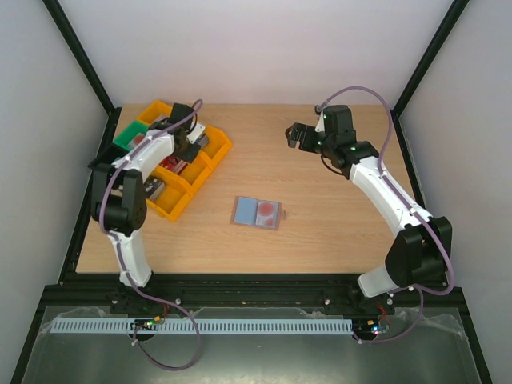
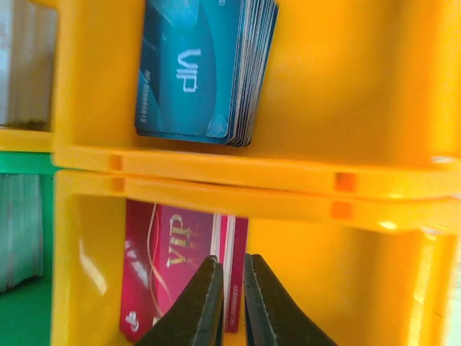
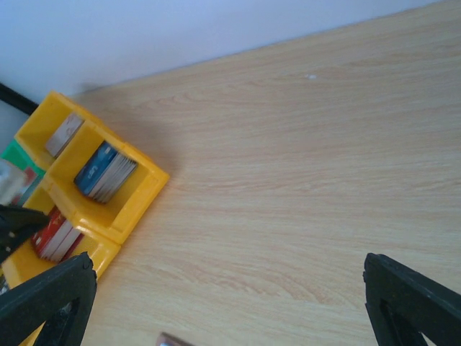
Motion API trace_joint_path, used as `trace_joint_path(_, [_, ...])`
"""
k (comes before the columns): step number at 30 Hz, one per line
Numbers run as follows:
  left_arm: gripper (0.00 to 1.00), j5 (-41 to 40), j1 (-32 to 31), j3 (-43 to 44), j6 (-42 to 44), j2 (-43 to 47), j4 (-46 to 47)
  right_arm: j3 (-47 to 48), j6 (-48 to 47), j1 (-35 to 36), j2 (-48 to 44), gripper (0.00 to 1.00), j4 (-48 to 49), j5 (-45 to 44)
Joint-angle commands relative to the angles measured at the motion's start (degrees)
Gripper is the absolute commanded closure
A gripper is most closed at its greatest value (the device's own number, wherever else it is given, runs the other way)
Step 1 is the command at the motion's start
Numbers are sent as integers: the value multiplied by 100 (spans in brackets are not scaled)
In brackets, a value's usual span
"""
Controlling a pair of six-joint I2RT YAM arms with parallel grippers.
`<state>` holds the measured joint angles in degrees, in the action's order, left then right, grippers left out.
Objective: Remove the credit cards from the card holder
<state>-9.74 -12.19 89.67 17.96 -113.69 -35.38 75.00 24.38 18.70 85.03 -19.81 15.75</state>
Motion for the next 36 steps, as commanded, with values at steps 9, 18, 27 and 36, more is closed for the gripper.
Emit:
trace_joint_path(9, [43,2604,-182,-1103,-1034,2438,34,-957,898,41,140,22,-62,1241])
trace_joint_path(18, [9,3299,-1060,-3198,-3416,3263,1676,-2061,934,817,238,45,-269,832])
trace_joint_path(27, [3,3053,-1488,-3815,-3995,2413,2750,-2722,1174,1091,526,57,362,1129])
trace_joint_path(36, [3,3102,-1773,-3662,-3755,1381,2940,-2536,1028,1092,1277,63,675,1481])
